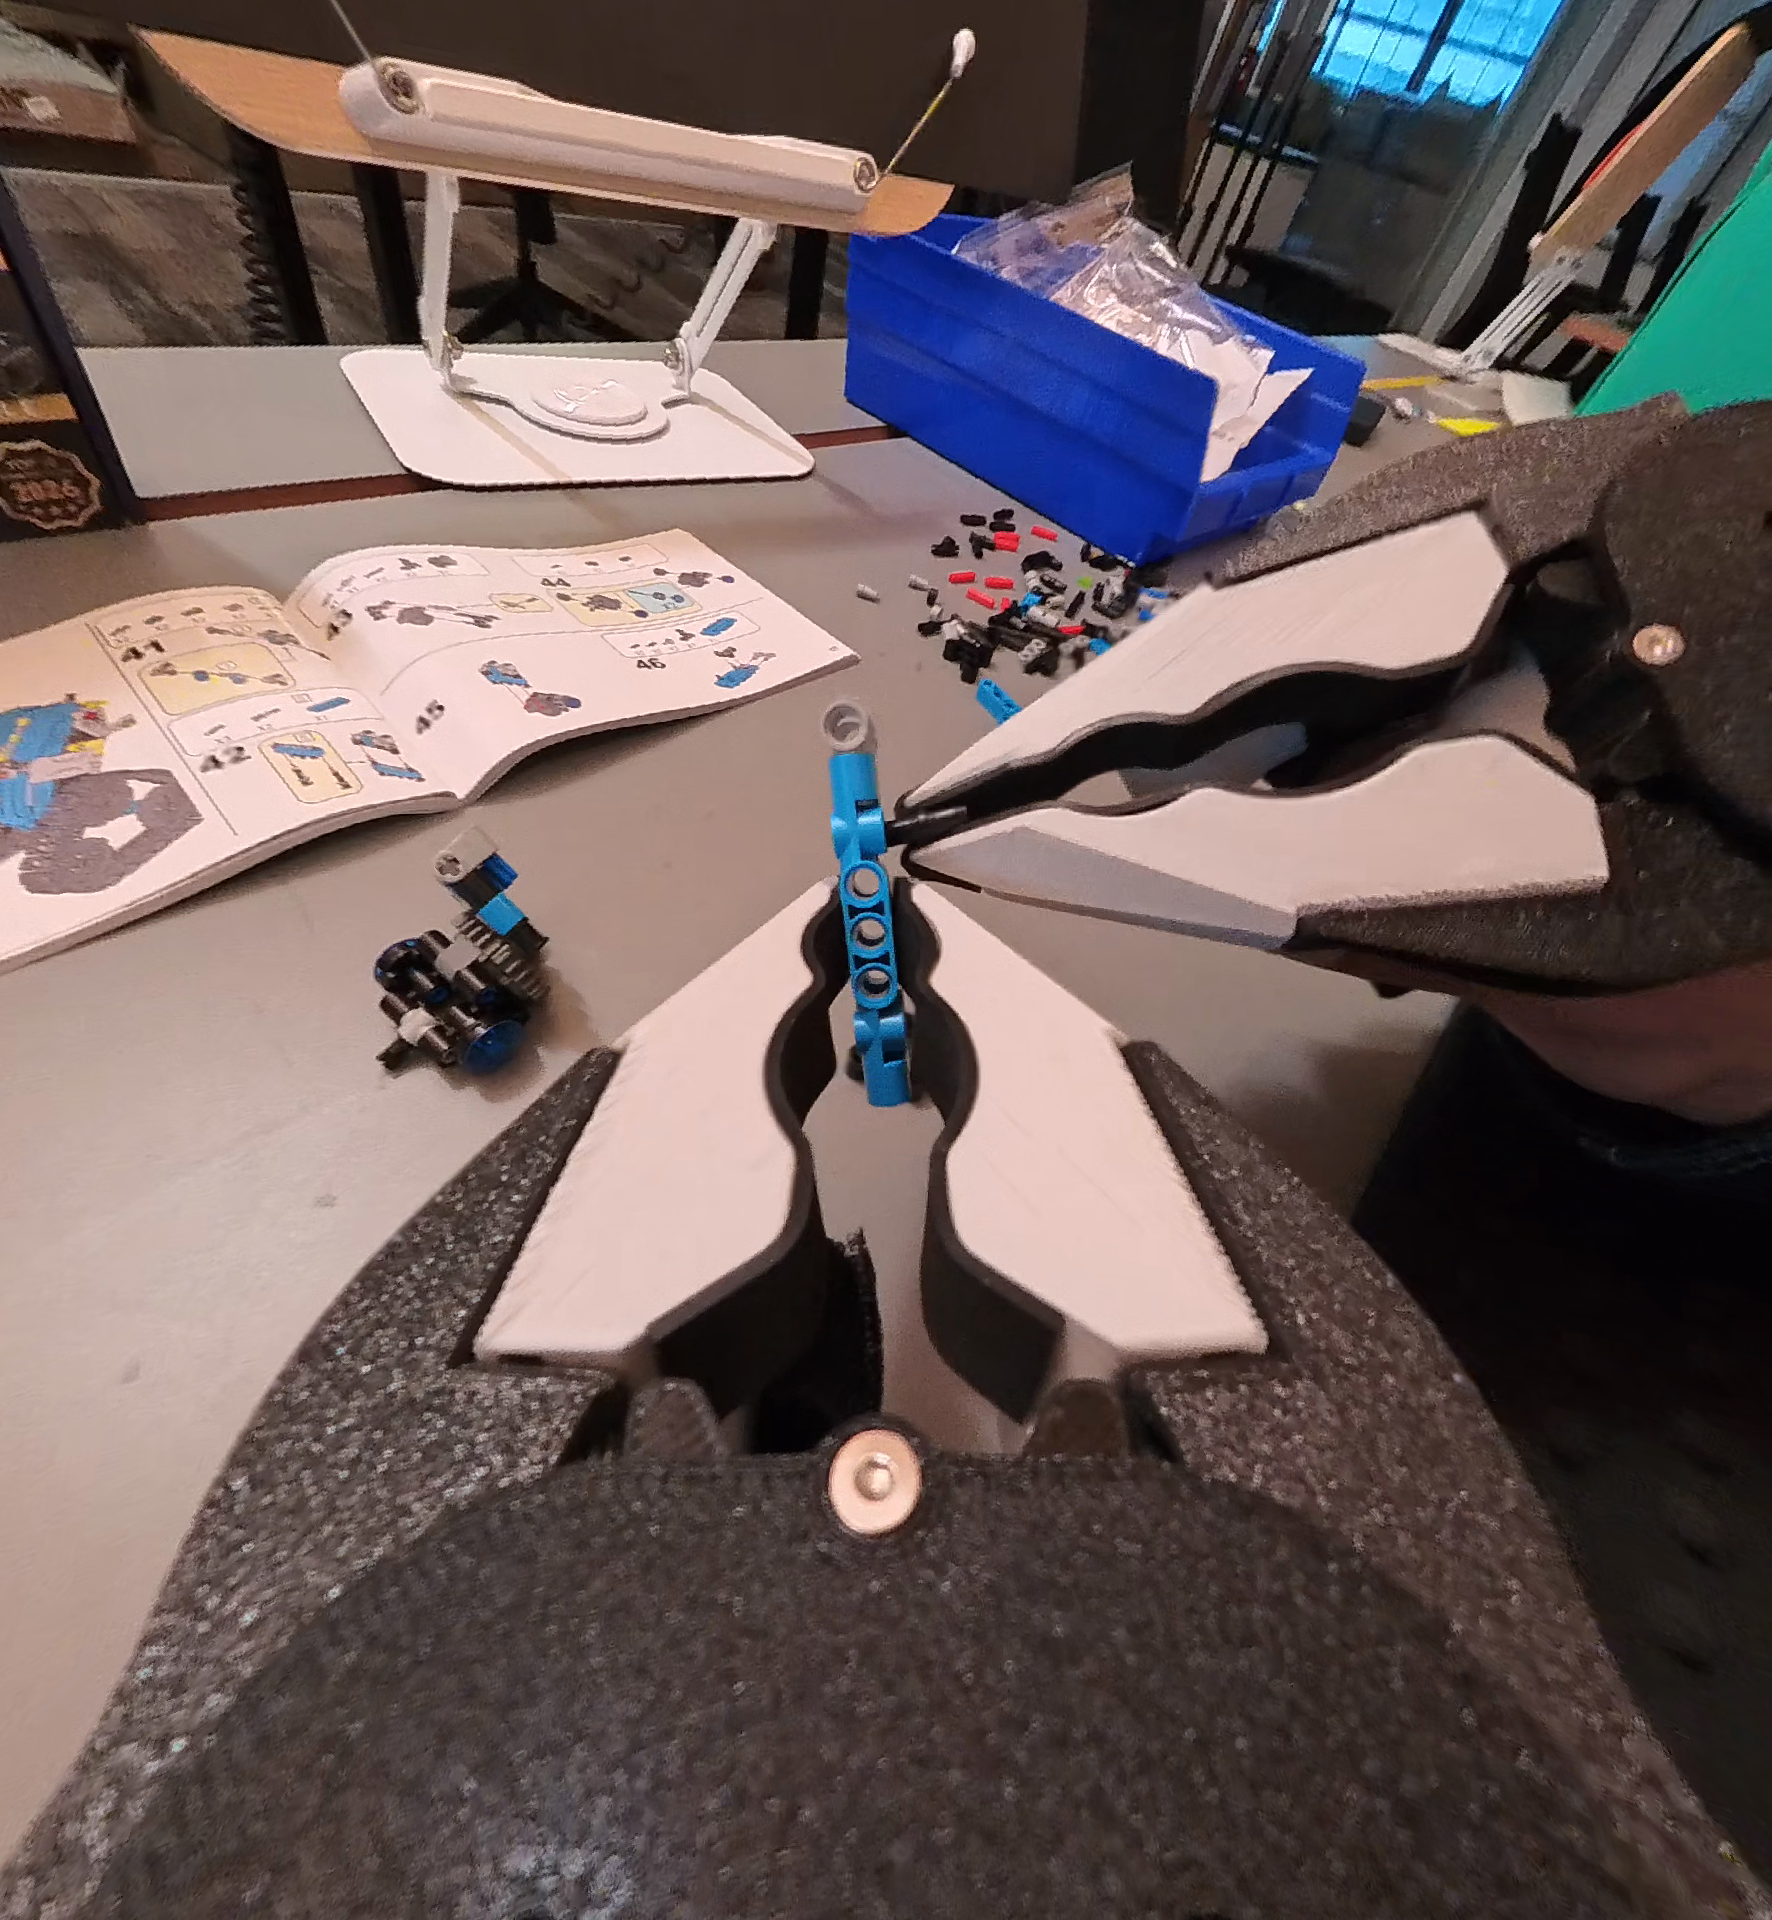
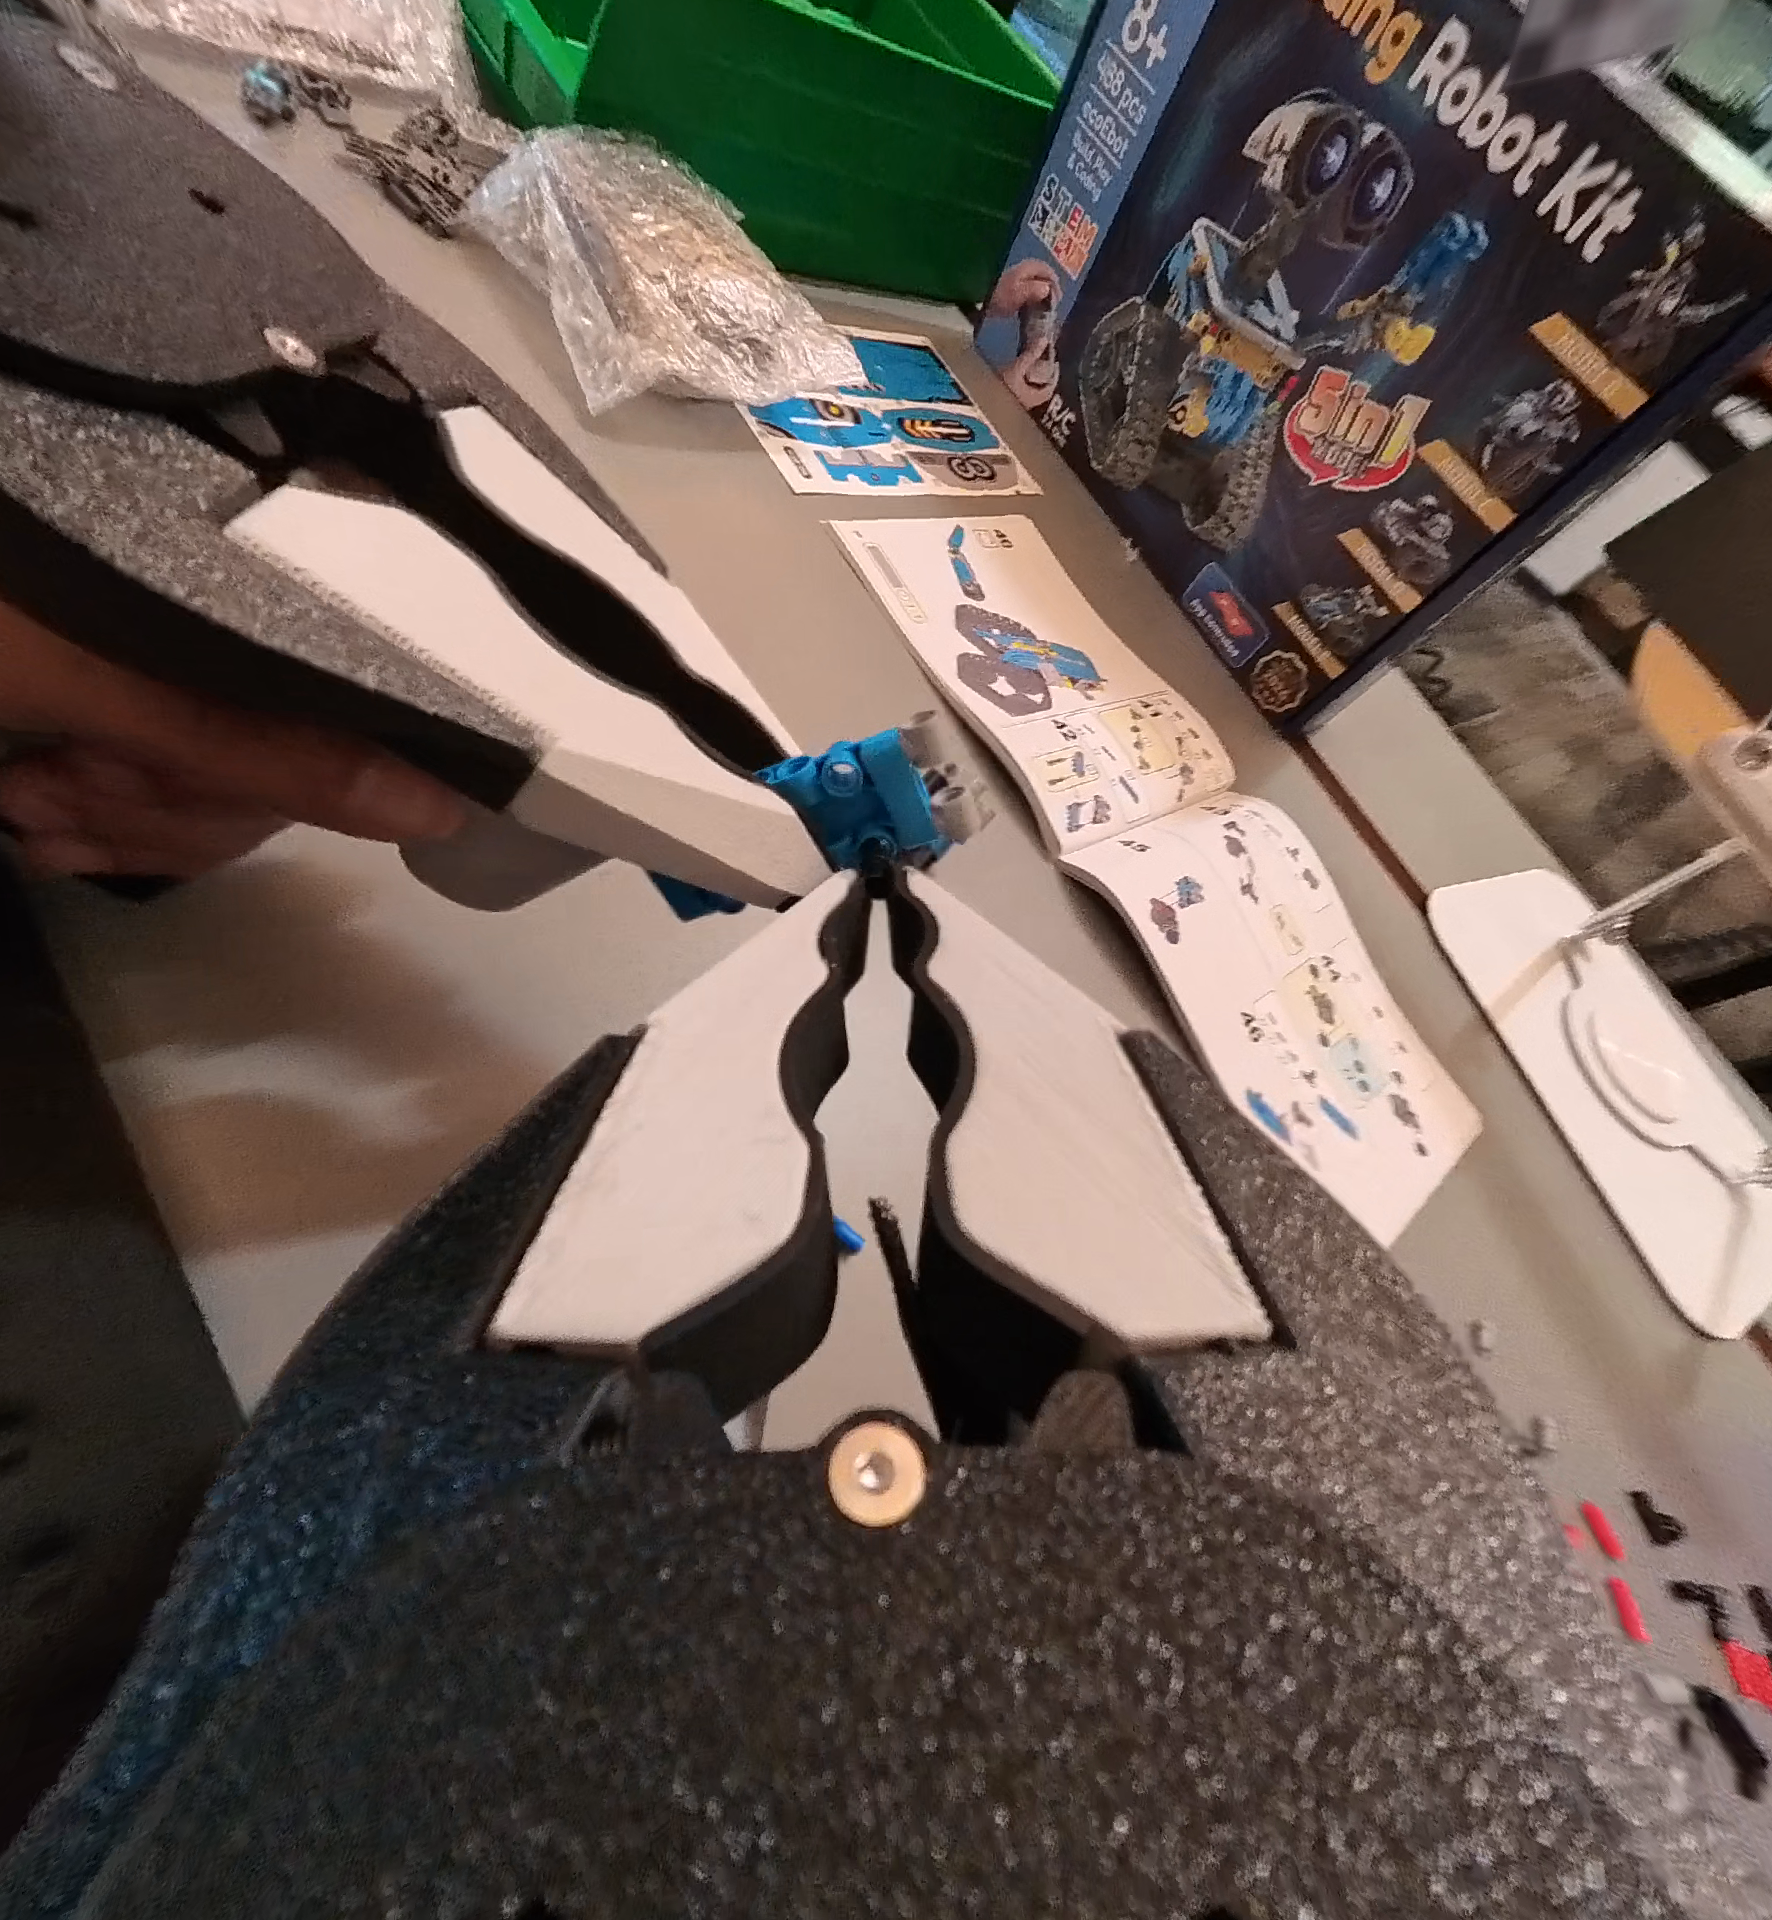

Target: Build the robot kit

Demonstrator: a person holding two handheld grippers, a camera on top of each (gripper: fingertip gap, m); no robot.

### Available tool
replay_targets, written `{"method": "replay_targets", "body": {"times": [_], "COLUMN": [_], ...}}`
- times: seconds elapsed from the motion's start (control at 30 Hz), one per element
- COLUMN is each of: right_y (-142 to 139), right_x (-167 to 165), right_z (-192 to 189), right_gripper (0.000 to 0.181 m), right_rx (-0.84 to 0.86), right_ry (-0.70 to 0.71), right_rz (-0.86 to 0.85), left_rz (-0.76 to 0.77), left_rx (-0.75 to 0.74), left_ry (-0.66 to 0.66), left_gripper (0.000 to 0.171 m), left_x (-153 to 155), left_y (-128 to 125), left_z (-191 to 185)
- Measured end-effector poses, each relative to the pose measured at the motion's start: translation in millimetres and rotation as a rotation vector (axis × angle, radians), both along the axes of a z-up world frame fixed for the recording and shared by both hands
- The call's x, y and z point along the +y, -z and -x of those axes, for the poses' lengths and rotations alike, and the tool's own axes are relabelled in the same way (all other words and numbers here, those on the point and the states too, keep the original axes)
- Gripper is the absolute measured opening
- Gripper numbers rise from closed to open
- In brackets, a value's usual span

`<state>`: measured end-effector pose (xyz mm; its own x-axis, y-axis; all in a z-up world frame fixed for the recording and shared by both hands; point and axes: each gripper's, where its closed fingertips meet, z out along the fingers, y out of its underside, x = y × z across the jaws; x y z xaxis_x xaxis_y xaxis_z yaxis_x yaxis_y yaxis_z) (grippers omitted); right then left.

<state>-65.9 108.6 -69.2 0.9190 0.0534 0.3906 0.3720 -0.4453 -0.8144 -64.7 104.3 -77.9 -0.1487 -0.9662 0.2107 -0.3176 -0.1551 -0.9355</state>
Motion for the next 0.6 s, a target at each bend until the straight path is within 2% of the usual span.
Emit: {"method": "replay_targets", "body": {"times": [0.1, 0.27, 0.5, 0.6], "right_y": [1.9, 4.0, 5.2, 4.6], "right_x": [-1.0, -2.3, -2.6, -2.5], "right_z": [-0.6, -5.6, -3.2, -4.1], "right_gripper": [0.003, 0.002, 0.003, 0.003], "right_rx": [0.041, -0.3, -0.255, -0.165], "right_ry": [-0.019, -0.002, -0.023, -0.027], "right_rz": [0.001, 0.037, 0.02, 0.0], "left_rz": [-0.063, -0.015, 0.031, 0.034], "left_rx": [0.004, 0.018, 0.014, 0.012], "left_ry": [0.001, 0.035, 0.049, 0.054], "left_gripper": [0.007, 0.006, 0.006, 0.007], "left_x": [-1.1, -6.6, -8.4, -8.4], "left_y": [1.6, 4.0, 3.2, 3.8], "left_z": [-0.3, -1.8, -0.6, -1.7]}}
